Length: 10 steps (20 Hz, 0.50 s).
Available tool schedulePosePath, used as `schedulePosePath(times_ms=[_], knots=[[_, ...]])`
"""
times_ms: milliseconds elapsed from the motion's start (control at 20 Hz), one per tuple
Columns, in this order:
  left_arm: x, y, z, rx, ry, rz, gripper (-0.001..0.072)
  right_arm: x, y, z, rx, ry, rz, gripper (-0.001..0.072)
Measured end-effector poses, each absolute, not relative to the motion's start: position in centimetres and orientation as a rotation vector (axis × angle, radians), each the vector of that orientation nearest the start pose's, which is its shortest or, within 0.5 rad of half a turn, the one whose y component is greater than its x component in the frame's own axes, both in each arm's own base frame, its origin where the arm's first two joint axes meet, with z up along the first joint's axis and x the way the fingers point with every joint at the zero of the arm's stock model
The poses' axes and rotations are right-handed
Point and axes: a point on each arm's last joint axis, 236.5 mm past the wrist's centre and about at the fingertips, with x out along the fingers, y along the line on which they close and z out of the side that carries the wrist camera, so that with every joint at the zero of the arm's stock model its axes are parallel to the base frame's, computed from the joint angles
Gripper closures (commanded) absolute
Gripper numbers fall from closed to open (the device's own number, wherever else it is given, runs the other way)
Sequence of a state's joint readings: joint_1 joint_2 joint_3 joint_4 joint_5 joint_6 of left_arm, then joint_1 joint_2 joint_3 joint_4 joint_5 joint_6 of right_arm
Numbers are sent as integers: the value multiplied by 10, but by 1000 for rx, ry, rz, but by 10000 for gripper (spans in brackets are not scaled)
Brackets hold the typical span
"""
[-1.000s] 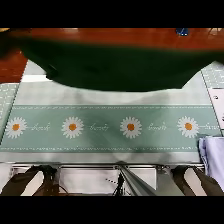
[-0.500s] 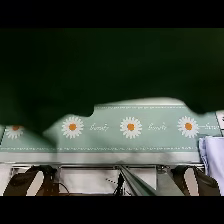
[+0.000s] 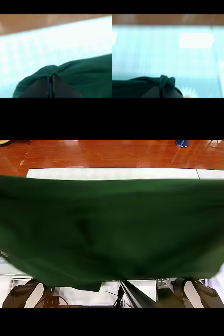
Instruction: Fold the shirts.
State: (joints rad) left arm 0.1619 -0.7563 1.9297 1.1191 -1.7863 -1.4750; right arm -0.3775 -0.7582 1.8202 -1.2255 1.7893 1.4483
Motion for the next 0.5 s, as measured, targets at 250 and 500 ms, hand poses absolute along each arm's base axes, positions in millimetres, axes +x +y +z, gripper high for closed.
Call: schedulePosePath(times_ms=[250, 500], knots=[[281, -61, 282, -112, 920, -368, 686, 282, -26, 219, 105, 1121, 61, 692], [380, -74, 174, -171, 1101, -417, 685, 377, -44, 129, 150, 1200, 45, 692]])
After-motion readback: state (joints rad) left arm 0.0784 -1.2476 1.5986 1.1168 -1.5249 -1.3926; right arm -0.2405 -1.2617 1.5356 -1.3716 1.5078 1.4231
